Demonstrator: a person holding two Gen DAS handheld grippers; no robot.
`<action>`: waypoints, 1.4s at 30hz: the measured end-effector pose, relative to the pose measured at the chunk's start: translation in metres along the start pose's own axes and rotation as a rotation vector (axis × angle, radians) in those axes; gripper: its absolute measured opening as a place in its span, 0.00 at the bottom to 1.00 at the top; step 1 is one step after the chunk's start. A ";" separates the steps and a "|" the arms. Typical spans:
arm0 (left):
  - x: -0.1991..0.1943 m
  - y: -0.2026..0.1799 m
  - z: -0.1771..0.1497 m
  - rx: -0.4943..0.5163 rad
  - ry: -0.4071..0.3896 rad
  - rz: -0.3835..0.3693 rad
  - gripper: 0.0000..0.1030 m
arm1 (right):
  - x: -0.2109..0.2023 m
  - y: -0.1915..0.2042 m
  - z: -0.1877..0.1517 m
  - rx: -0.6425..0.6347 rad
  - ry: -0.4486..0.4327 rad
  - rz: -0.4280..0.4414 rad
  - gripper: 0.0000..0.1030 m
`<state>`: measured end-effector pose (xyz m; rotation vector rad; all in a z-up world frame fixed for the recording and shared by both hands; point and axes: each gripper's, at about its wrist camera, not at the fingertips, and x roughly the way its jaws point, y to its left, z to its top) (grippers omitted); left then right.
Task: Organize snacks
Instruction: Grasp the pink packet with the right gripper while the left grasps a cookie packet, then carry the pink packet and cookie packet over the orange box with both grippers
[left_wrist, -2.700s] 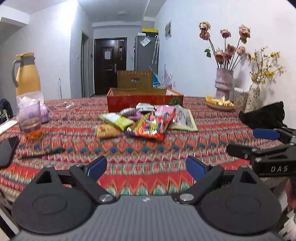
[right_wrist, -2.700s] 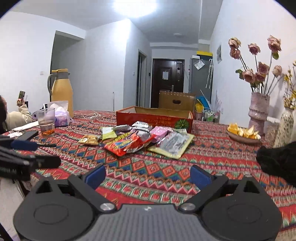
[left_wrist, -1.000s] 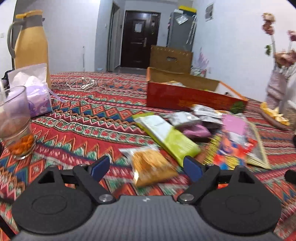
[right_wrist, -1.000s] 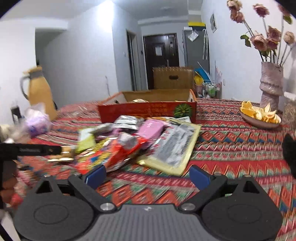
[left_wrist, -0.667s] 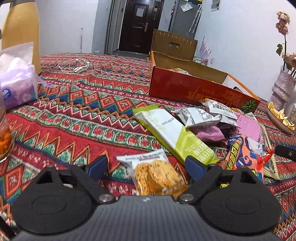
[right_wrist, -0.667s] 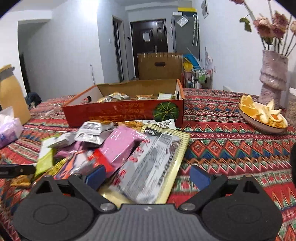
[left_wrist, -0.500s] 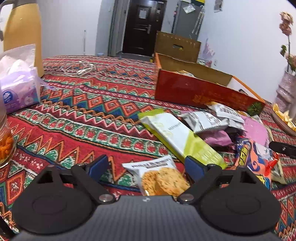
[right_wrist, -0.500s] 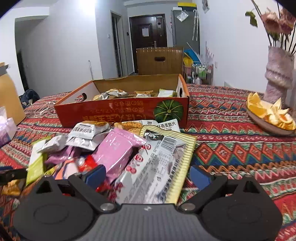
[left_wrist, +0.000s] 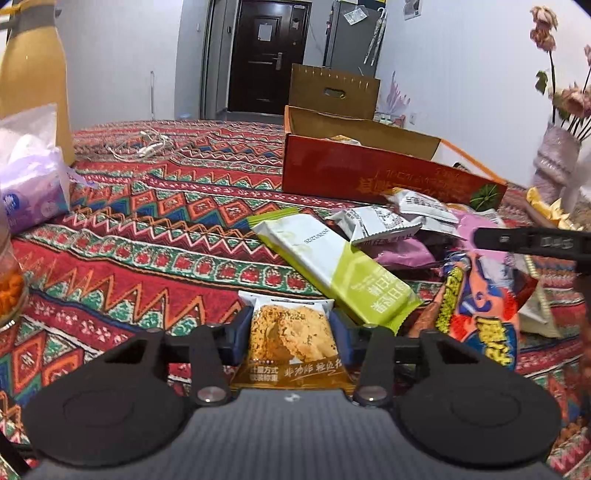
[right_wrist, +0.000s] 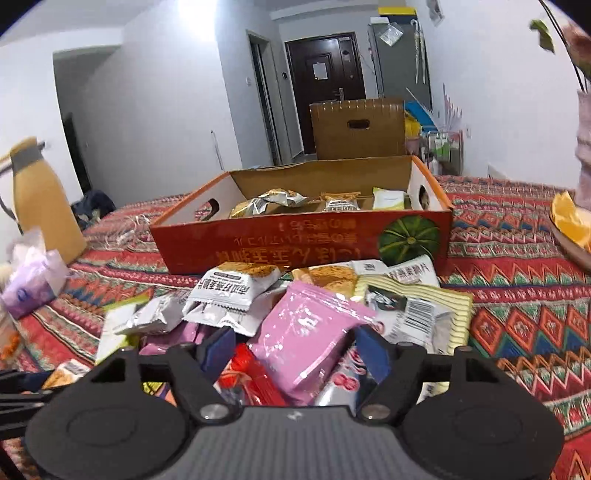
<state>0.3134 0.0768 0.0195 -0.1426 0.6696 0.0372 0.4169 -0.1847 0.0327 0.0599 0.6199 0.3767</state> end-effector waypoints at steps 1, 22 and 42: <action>-0.001 0.001 -0.001 -0.007 0.001 -0.001 0.42 | 0.002 0.002 0.001 -0.004 -0.003 0.004 0.69; -0.056 -0.008 -0.005 -0.024 -0.085 -0.003 0.40 | -0.021 0.018 0.006 -0.070 -0.126 -0.073 0.58; -0.131 -0.075 -0.058 0.053 -0.082 -0.118 0.41 | -0.190 0.035 -0.126 -0.111 -0.040 0.040 0.58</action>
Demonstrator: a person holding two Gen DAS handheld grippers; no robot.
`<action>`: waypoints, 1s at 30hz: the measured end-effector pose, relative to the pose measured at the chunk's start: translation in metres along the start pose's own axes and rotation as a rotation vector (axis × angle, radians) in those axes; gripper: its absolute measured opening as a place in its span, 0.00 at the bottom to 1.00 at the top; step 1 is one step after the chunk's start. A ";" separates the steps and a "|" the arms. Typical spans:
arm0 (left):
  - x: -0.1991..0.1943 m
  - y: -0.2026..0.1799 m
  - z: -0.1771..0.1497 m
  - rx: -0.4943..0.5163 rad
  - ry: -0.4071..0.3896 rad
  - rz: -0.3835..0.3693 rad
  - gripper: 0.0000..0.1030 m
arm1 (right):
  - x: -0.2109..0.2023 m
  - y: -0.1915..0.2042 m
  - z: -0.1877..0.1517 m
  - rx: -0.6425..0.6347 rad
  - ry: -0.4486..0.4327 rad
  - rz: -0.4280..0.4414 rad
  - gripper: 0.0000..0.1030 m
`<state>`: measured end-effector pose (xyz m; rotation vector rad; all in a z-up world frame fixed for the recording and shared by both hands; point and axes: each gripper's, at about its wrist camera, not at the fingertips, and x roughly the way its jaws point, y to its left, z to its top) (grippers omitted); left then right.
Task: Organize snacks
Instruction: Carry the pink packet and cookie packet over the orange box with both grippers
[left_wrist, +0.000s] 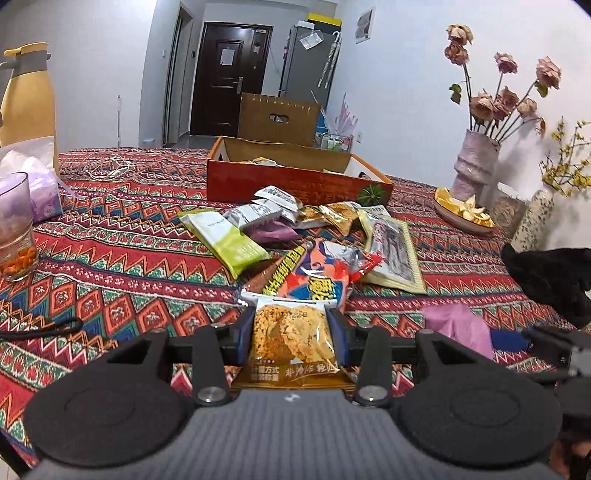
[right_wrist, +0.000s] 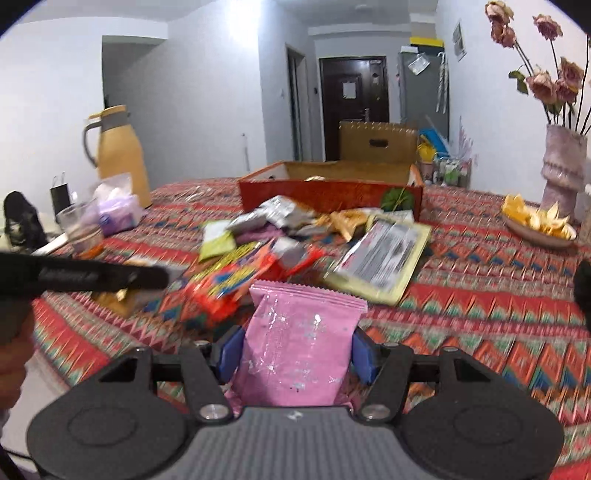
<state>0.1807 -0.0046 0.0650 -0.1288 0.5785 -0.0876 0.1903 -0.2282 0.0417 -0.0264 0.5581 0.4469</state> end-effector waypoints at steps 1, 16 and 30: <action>-0.003 -0.001 -0.001 0.004 -0.002 -0.001 0.41 | -0.003 0.002 -0.005 0.006 0.001 0.006 0.58; -0.004 -0.001 0.000 0.010 -0.003 0.000 0.41 | -0.002 0.006 -0.009 0.012 -0.010 0.011 0.58; 0.059 0.023 0.097 0.017 -0.088 -0.032 0.41 | 0.054 -0.011 0.079 -0.036 -0.064 0.084 0.58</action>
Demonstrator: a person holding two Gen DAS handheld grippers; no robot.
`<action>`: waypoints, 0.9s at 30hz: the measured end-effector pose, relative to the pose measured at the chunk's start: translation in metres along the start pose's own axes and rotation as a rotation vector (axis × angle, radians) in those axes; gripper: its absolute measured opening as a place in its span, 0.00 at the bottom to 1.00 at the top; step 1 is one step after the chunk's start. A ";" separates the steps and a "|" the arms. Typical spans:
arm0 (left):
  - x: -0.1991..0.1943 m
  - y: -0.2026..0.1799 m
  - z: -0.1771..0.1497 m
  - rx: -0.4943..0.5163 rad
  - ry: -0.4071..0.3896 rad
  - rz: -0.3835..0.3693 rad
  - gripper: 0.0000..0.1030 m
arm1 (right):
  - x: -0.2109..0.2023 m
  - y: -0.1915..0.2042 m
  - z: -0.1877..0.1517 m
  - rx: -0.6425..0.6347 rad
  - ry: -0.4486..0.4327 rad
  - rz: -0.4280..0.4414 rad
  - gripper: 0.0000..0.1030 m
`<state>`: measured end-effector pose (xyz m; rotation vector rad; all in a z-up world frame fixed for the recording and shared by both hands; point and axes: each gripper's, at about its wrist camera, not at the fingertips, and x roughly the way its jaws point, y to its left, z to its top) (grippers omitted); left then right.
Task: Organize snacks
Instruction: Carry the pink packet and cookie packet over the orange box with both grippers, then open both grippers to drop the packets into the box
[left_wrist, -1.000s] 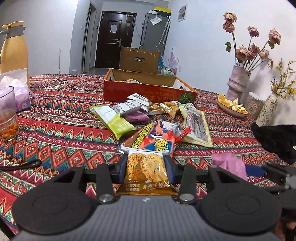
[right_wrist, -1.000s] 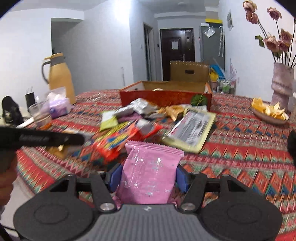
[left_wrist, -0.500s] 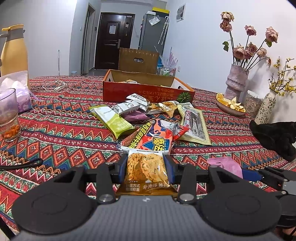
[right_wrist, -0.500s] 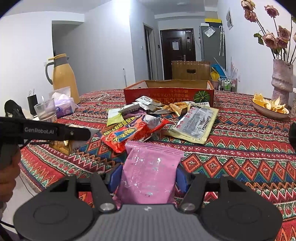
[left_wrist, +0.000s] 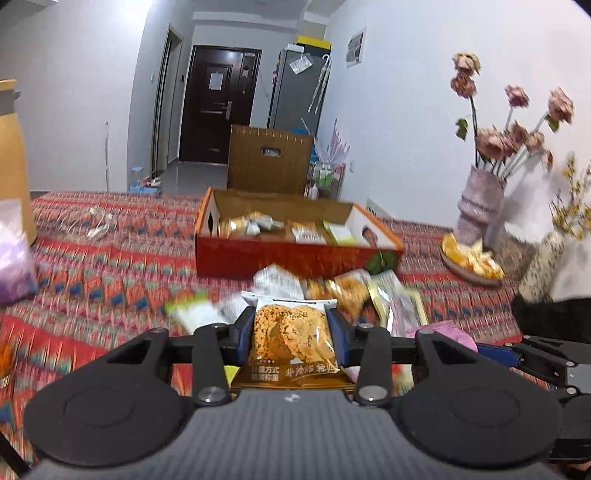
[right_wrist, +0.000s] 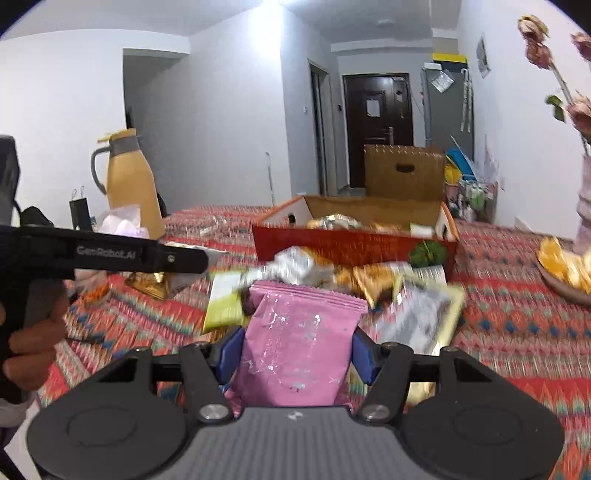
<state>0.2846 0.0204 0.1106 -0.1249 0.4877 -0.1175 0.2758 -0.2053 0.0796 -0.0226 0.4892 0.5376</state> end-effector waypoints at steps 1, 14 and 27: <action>0.009 0.004 0.009 -0.002 -0.002 0.003 0.41 | 0.009 -0.005 0.011 -0.002 -0.005 0.009 0.58; 0.154 0.050 0.113 -0.016 0.056 -0.019 0.41 | 0.148 -0.063 0.123 0.011 0.027 0.063 0.58; 0.284 0.079 0.124 -0.007 0.209 0.029 0.42 | 0.326 -0.110 0.157 0.116 0.278 0.083 0.58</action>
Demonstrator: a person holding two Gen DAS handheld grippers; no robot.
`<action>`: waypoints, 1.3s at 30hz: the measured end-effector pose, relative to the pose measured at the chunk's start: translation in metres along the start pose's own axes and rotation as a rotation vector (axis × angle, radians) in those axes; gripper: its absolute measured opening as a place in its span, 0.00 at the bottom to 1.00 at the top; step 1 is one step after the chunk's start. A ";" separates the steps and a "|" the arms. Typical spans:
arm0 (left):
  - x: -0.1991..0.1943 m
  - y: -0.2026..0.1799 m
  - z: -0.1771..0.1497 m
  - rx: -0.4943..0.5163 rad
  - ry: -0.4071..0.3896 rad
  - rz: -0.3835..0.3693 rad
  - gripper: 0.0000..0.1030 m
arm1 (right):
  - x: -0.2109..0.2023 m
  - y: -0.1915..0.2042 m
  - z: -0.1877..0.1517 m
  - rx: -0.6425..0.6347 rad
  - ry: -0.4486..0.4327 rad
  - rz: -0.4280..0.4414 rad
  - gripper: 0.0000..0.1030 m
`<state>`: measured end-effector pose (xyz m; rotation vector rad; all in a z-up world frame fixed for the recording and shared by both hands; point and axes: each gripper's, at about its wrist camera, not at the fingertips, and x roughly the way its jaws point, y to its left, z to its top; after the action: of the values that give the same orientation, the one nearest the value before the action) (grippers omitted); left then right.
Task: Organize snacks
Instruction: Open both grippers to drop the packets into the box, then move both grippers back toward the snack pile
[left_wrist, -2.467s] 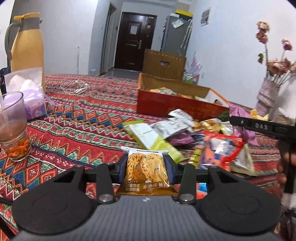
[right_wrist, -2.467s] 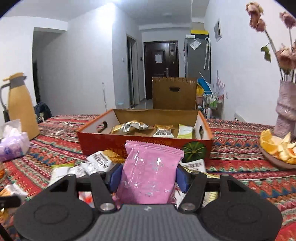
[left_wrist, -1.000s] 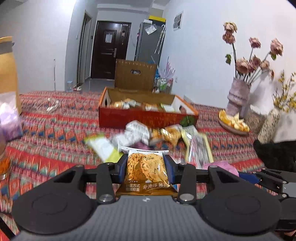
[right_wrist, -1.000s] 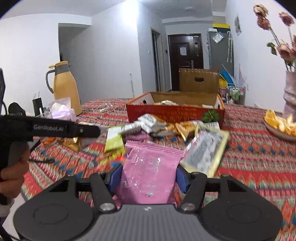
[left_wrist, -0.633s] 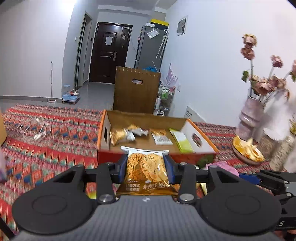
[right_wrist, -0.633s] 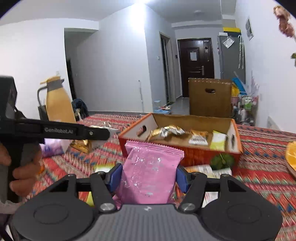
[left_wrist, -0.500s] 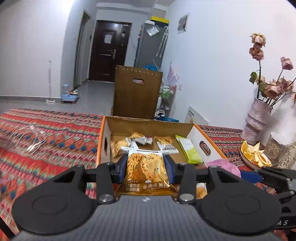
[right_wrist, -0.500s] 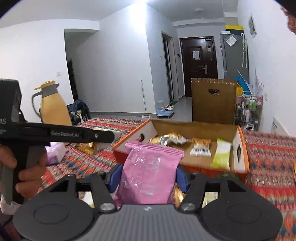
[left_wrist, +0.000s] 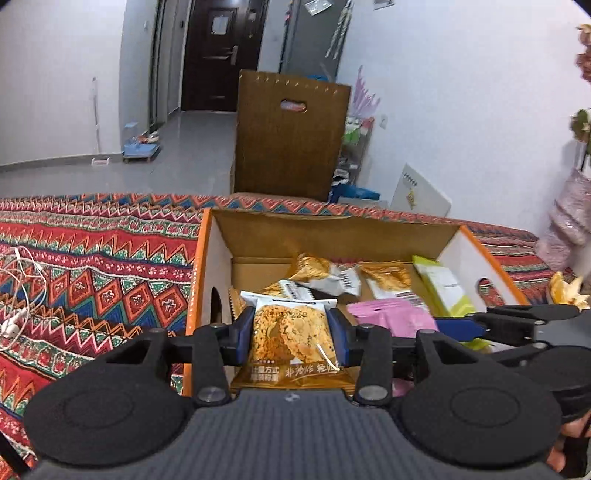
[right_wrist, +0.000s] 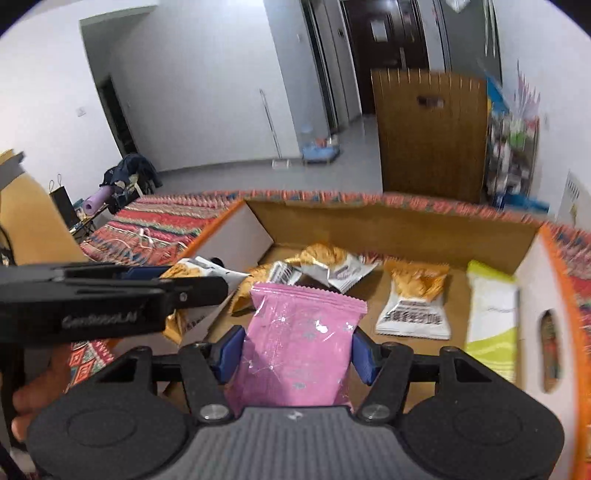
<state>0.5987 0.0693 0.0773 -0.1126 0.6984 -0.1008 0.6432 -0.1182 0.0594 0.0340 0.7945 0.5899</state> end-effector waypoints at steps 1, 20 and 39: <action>0.005 0.001 0.000 0.000 0.003 0.005 0.42 | 0.008 -0.002 0.002 0.012 0.011 -0.008 0.58; -0.011 0.007 0.001 0.011 -0.014 -0.012 0.52 | -0.002 0.012 0.003 -0.061 -0.006 -0.067 0.62; -0.198 -0.048 -0.056 0.092 -0.197 0.007 0.86 | -0.209 0.033 -0.062 -0.130 -0.222 -0.187 0.80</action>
<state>0.4093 0.0440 0.1667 -0.0310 0.4963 -0.1135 0.4702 -0.2091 0.1622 -0.0916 0.5355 0.4500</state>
